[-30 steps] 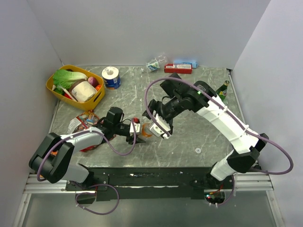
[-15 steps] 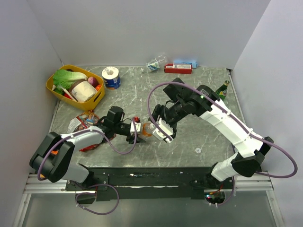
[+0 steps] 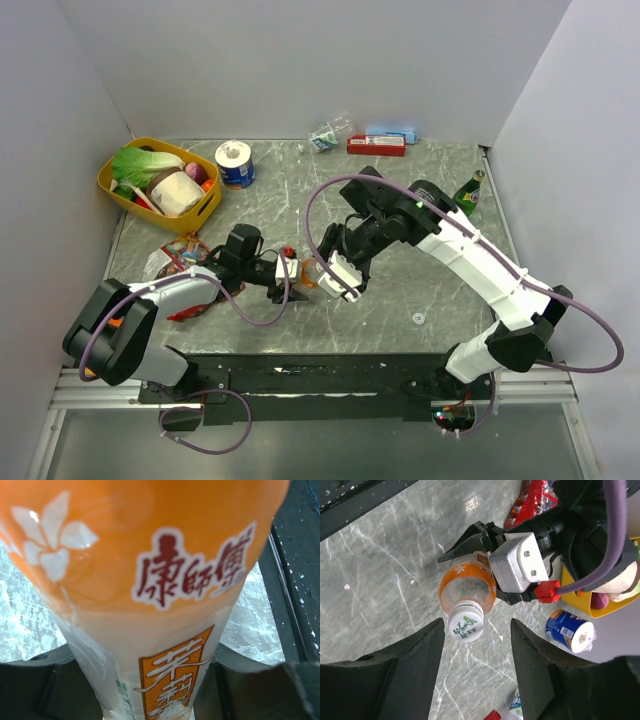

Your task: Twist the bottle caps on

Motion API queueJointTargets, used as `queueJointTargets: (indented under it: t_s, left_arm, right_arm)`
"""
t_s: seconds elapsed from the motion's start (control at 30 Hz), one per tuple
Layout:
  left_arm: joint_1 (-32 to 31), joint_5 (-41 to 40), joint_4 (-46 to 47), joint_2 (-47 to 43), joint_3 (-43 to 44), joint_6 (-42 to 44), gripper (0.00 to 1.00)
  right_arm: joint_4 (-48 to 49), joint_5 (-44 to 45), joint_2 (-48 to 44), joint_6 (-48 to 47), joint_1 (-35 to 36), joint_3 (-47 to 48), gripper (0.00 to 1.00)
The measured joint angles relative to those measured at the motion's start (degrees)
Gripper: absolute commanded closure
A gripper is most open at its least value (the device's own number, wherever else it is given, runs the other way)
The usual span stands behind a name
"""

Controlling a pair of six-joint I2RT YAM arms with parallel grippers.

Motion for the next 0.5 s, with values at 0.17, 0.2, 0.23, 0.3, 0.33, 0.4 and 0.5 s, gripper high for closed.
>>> queueJointTargets:
  t_s: [0.17, 0.2, 0.23, 0.3, 0.33, 0.4, 0.5]
  left_arm:
    - [0.0, -0.1, 0.0, 0.0, 0.0, 0.0, 0.99]
    - [0.0, -0.1, 0.0, 0.0, 0.0, 0.0, 0.99]
    - [0.0, -0.1, 0.0, 0.0, 0.0, 0.0, 0.99]
    - [0.0, -0.1, 0.0, 0.0, 0.0, 0.0, 0.99]
    - [0.0, -0.2, 0.0, 0.0, 0.0, 0.0, 0.99]
    - [0.0, -0.2, 0.0, 0.0, 0.0, 0.0, 0.99]
    - [0.0, -0.2, 0.0, 0.0, 0.0, 0.0, 0.99]
  right_arm:
    - [0.0, 0.9, 0.4, 0.9, 0.0, -0.4, 0.43]
    - [0.0, 1.2, 0.7, 1.1, 0.0, -0.4, 0.43]
    - [0.0, 1.3, 0.9, 1.5, 0.0, -0.4, 0.44]
    - [0.1, 1.6, 1.4, 2.0, 0.0, -0.4, 0.46]
    - [0.1, 1.6, 1.7, 2.3, 0.0, -0.4, 0.47]
    - [0.1, 1.7, 2.1, 2.8, 0.0, -0.5, 0.49]
    - [0.1, 1.7, 2.4, 3.5, 0.0, -0.5, 0.52]
